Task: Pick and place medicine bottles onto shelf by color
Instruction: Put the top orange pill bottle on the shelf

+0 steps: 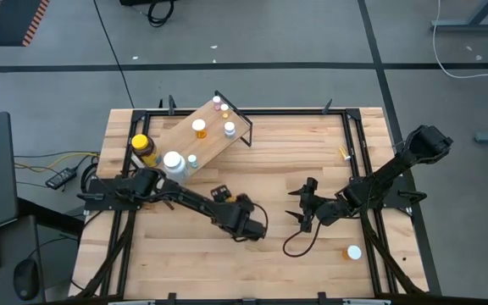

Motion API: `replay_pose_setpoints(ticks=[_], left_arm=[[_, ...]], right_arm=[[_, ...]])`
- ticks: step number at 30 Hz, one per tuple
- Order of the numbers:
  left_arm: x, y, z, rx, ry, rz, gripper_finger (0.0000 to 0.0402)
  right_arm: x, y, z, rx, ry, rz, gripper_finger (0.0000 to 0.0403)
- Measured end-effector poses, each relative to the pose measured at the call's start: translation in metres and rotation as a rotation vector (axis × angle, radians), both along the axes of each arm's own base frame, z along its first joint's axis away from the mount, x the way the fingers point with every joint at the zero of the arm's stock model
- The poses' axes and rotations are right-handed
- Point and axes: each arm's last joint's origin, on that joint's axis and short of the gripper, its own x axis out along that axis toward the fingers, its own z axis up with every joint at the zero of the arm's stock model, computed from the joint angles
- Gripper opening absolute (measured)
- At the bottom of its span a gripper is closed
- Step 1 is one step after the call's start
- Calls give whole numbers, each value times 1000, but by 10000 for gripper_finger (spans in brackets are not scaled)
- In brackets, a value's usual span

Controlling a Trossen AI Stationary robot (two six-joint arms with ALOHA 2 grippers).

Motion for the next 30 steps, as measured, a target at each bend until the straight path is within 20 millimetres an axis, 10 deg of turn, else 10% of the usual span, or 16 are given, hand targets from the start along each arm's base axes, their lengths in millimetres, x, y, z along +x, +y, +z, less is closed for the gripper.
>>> replay_pose_setpoints(ticks=[12,30], left_arm=[[10,-5,0,-4,-279,258,332],[-13,-14,3,123,509,-854,332]], right_arm=[[0,0,0,20,-2,-6,310],[0,0,-1,27,8,7,310]])
